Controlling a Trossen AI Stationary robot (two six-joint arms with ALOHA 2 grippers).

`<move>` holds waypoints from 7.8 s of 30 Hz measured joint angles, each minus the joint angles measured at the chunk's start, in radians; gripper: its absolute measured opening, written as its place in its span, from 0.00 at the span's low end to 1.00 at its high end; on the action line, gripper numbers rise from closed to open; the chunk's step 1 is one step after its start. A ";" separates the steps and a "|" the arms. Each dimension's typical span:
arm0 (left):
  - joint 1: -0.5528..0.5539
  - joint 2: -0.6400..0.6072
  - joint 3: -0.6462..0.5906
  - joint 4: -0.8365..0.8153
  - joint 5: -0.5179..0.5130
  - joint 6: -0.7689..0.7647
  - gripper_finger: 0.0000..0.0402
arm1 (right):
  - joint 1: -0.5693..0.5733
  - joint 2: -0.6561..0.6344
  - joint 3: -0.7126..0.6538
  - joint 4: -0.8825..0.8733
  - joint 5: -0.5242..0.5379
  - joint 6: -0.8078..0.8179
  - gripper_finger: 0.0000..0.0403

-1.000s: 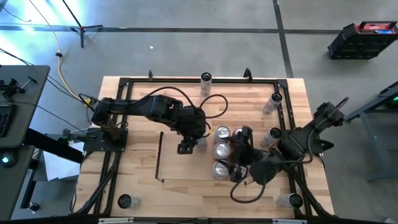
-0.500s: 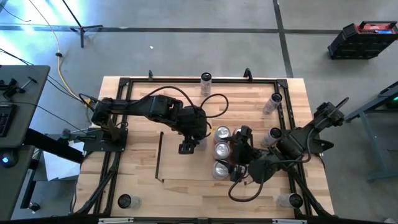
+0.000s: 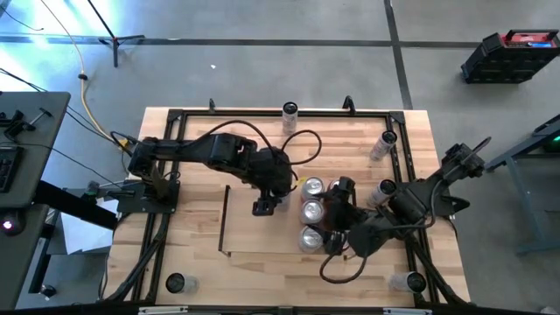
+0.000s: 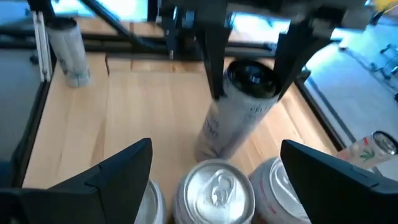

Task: Place canned beverage on shelf
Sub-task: Put the top left white-blue soda can on the shelf, then adjust the pink-white and red-black soda cans on the shelf

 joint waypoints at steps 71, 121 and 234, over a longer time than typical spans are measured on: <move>-0.171 -0.235 0.002 -0.035 -0.155 -0.029 0.80 | -0.313 -0.071 -0.001 -0.226 -0.305 -0.108 0.85; -0.234 -0.234 0.001 -0.040 -0.194 -0.037 0.80 | -0.142 -0.056 0.000 0.004 -0.286 -0.206 0.85; -0.381 -0.234 -0.091 -0.009 -0.268 -0.186 0.80 | 0.173 0.049 0.131 -0.602 -0.089 0.393 0.85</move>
